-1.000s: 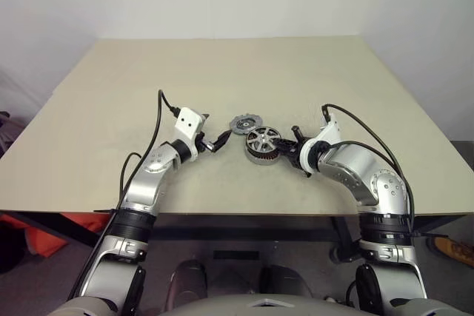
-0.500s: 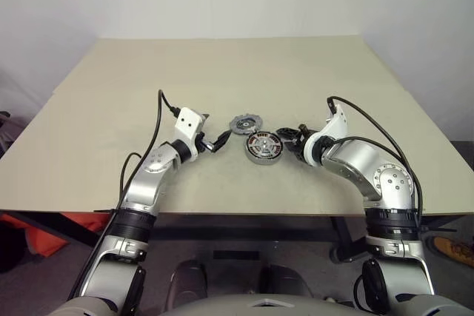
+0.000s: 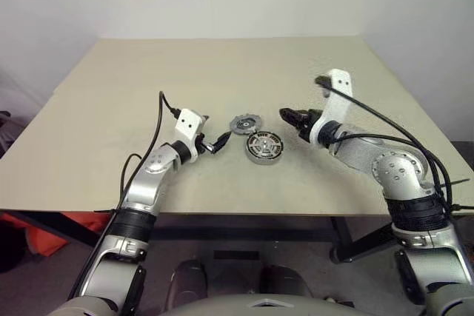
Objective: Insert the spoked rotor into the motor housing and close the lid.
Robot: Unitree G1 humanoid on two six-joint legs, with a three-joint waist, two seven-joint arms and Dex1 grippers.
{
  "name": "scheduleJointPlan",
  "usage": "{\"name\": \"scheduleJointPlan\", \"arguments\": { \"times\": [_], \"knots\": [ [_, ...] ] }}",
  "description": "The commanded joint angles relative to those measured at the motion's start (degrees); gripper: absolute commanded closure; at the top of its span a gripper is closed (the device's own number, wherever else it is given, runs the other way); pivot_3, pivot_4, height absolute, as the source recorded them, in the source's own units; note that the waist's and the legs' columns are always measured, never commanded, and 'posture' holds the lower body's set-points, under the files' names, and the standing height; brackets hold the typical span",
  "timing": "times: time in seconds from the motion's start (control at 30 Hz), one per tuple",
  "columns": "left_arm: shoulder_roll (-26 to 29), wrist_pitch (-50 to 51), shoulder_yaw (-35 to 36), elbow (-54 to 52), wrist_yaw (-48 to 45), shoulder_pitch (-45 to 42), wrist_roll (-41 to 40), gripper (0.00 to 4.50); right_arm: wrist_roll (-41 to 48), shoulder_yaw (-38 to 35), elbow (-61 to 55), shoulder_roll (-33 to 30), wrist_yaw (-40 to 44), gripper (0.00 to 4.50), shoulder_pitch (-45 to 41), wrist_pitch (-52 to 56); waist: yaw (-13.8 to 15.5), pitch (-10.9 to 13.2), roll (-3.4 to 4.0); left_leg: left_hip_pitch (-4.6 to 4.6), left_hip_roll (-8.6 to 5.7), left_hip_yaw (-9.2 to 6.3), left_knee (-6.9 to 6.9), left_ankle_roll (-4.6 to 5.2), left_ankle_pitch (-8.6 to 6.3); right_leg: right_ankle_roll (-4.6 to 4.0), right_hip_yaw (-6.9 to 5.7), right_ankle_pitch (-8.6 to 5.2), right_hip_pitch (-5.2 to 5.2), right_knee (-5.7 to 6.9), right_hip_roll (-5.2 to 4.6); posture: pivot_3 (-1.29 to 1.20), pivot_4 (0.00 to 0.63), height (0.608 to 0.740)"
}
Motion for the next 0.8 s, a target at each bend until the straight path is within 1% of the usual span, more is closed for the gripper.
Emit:
{"name": "scheduleJointPlan", "arguments": {
  "times": [0.03,0.17,0.27,0.6,0.67,0.7,0.73,0.8],
  "knots": [
    [0.38,-1.39,0.43,-1.14,0.22,-1.46,0.29,0.00,-14.56,6.82,0.82,-0.61,11.59,2.28,-1.97,-7.21,0.10,0.00,-0.01,-0.01,0.00,0.00,0.02,0.00,0.00,0.00,0.00,0.00,0.00,0.01,0.00,0.00,0.000,0.740],
    [0.48,-1.57,0.55,-1.22,0.40,-1.38,0.40,0.00,-21.99,8.56,5.59,2.92,17.34,2.28,-2.31,-9.51,0.07,0.00,-0.01,0.02,0.03,0.00,0.12,0.06,-0.03,-0.08,0.00,0.03,-0.01,0.05,0.00,0.00,0.000,0.740],
    [0.65,-1.65,0.78,-1.59,0.67,-1.09,0.45,0.00,-25.98,8.58,8.40,5.33,20.11,2.28,-1.89,-10.04,0.04,0.00,-0.01,0.11,0.06,0.00,0.29,0.18,-0.09,-0.48,0.00,0.26,0.00,0.10,0.00,0.00,0.000,0.740],
    [1.17,-1.40,1.11,-2.68,1.37,-0.24,0.21,0.00,-34.52,6.45,17.25,11.15,24.43,2.28,1.47,-10.20,-0.17,-0.01,-0.01,0.19,0.12,0.00,0.68,0.31,-0.18,-0.54,0.01,0.30,0.09,0.31,-0.01,0.00,0.000,0.740],
    [1.28,-1.36,1.15,-2.84,1.41,-0.13,0.15,0.00,-35.59,5.86,18.15,11.79,24.85,2.28,1.89,-10.28,-0.16,-0.01,-0.01,0.46,0.13,0.00,0.68,0.31,-0.18,-0.50,0.00,0.28,0.38,0.30,-0.01,0.00,0.000,0.740],
    [1.34,-1.33,1.18,-2.90,1.43,-0.09,0.12,0.00,-36.15,5.53,18.34,12.05,24.85,2.28,1.98,-10.28,-0.17,-0.01,-0.01,0.65,0.13,0.00,0.68,0.35,-0.20,-0.23,0.00,0.12,0.58,0.29,-0.01,0.00,0.000,0.740],
    [1.39,-1.30,1.20,-2.97,1.47,-0.06,0.09,0.00,-36.56,5.09,18.22,12.32,25.05,2.28,1.95,-10.49,-0.17,-0.01,-0.01,0.84,0.12,0.00,0.68,0.42,-0.25,-0.17,0.00,0.08,0.75,0.27,-0.01,0.00,0.000,0.740],
    [1.44,-1.27,1.18,-2.99,1.56,-0.08,0.08,0.00,-36.60,3.67,17.39,13.03,25.52,2.28,1.67,-11.08,-0.19,-0.01,-0.02,0.95,0.13,0.00,0.68,0.49,-0.29,-0.15,0.01,0.07,0.86,0.24,-0.01,0.00,0.000,0.740]
  ]
}}
